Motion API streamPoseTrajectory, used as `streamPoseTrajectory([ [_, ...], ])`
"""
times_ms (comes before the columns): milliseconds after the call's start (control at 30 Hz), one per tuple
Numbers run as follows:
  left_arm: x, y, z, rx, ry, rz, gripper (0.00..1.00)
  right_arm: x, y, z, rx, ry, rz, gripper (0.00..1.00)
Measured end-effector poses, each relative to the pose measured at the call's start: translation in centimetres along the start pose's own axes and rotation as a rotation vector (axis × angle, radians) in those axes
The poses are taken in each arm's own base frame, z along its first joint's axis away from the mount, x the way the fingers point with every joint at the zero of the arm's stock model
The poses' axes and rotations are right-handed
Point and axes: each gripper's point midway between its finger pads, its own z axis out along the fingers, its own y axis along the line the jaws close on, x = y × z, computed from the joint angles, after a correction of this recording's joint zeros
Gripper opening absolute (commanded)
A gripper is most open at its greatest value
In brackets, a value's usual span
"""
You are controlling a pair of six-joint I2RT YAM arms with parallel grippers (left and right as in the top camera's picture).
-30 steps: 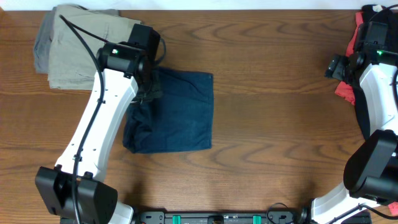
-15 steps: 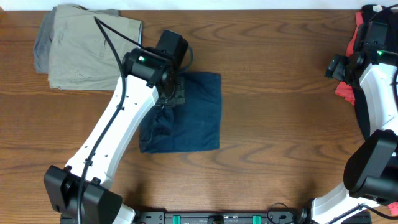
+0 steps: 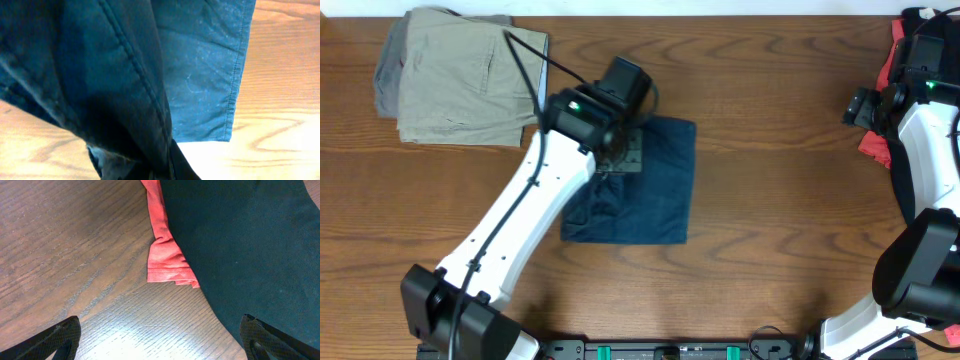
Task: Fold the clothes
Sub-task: 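Lower the fold onto the shorts and press it flat with the left gripper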
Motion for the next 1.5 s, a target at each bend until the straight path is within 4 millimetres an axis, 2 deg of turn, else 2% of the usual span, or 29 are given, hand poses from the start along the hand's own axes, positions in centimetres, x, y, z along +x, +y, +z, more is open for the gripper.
streamPoseTrajectory([
  [100,0.3,-1.4,1.2,0.027,-0.001,0.019,0.06,0.0,0.0,0.0,0.000,0.000,0.000,0.99],
  [400,1.0,-4.1,7.0,0.061,0.082,0.048,0.06,0.0,0.0,0.0,0.000,0.000,0.000,0.99],
  [667,2.4,-6.2,9.3,0.085,0.141,0.088,0.06,0.0,0.0,0.0,0.000,0.000,0.000,0.99],
  [700,2.7,-6.5,9.5,0.086,0.148,0.094,0.07,0.0,0.0,0.0,-0.001,0.000,0.000,0.99],
  [733,2.9,-6.7,9.6,0.087,0.154,0.101,0.14,0.0,0.0,0.0,0.000,0.000,0.000,0.99],
  [767,3.1,-6.9,9.8,0.087,0.160,0.108,0.17,0.0,0.0,0.0,0.000,0.000,0.000,0.99],
  [833,3.5,-7.3,9.9,0.091,0.168,0.121,0.34,0.0,0.0,0.0,0.000,0.000,0.000,0.99],
  [933,3.9,-7.8,9.9,0.099,0.178,0.128,0.38,0.0,0.0,0.0,0.000,0.000,0.000,0.99],
  [1233,5.2,-8.0,9.5,0.127,0.241,0.127,0.36,0.0,0.0,0.0,0.000,0.000,0.000,0.99],
  [1333,4.9,-7.6,9.6,0.132,0.241,0.115,0.28,0.0,0.0,0.0,0.000,0.000,0.000,0.99],
  [1500,3.3,-7.0,9.8,0.148,0.206,0.093,0.22,0.0,0.0,0.0,0.000,0.000,0.000,0.99],
])
